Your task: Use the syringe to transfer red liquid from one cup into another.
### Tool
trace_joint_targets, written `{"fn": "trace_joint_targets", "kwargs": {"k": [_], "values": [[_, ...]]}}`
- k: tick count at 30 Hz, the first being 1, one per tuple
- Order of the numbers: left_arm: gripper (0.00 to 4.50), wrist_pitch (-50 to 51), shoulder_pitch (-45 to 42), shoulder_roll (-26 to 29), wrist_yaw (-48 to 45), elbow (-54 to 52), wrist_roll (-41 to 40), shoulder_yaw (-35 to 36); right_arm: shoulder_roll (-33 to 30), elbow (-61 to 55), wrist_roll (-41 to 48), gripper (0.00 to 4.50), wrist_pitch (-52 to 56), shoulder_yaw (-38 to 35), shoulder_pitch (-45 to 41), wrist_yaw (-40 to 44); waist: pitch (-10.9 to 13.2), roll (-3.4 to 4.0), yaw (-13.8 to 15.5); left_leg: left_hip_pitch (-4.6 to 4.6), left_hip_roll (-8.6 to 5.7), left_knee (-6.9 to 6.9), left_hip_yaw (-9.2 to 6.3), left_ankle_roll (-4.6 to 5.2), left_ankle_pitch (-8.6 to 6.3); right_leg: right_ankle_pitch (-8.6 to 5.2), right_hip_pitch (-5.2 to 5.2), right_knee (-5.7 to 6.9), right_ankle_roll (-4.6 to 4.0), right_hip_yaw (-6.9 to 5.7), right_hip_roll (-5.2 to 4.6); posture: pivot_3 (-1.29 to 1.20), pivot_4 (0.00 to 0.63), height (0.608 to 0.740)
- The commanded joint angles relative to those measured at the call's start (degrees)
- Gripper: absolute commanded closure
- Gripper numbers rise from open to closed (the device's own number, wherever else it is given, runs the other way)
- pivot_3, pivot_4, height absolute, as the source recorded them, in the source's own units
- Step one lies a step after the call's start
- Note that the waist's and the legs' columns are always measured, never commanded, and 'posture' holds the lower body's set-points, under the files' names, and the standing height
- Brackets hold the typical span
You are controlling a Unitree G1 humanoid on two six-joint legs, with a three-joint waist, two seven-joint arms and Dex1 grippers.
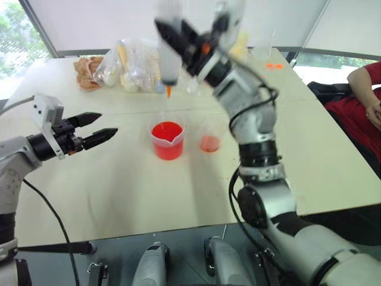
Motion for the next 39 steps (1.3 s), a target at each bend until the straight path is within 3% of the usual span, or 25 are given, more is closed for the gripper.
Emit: {"fn": "trace_joint_targets", "kwargs": {"k": [1,10,20,28,39], "values": [[0.53,-0.07,-2.89,-0.47,0.3,-1.6,-1.78,1.28,0.77,-1.95,-3.02,3.09,-6.85,5.27,3.85,2.6,0.0,0.0,-0.04,0.0,0.0,0.01,0.0,-0.01,0.0,0.0,-0.02,0.0,0.0,0.0,0.0,0.0,0.15,0.74],[0.53,1.03,-13.39,-4.73,3.01,-3.41,-3.35,-2.18,2.47,-1.64,-4.53,3.09,-11.61,9.28,8.32,1.82,0.0,0.0,0.02,0.08,0.02,0.02,-0.07,-0.01,0.01,0.0,-0.03,0.09,-0.01,-0.01,0.11,0.0,0.15,0.74],[0.53,-4.47,-26.5,-11.78,2.36,5.01,0.46,-7.51,3.75,3.26,-8.5,3.09,-18.0,11.86,10.22,0.84,0.0,-0.01,-0.13,0.08,0.01,0.06,-0.1,-0.04,0.03,0.0,0.0,0.1,-0.01,-0.03,0.14,0.0,0.15,0.74],[0.53,-5.65,-28.98,-11.83,1.79,7.57,1.47,-7.02,4.27,4.21,-9.54,3.09,-19.29,12.47,11.41,-0.26,0.0,-0.01,-0.15,0.09,0.01,0.07,-0.11,-0.05,0.03,0.0,-0.02,0.15,0.0,-0.02,0.15,0.0,0.15,0.74],[0.53,-6.47,-24.75,-8.41,0.11,6.98,3.32,-6.8,4.03,4.98,-10.08,3.09,-20.03,11.69,11.29,-2.75,0.0,-0.01,-0.12,0.09,0.02,0.07,-0.12,-0.05,0.04,0.0,-0.02,0.16,0.0,-0.02,0.15,0.0,0.15,0.74]]}}
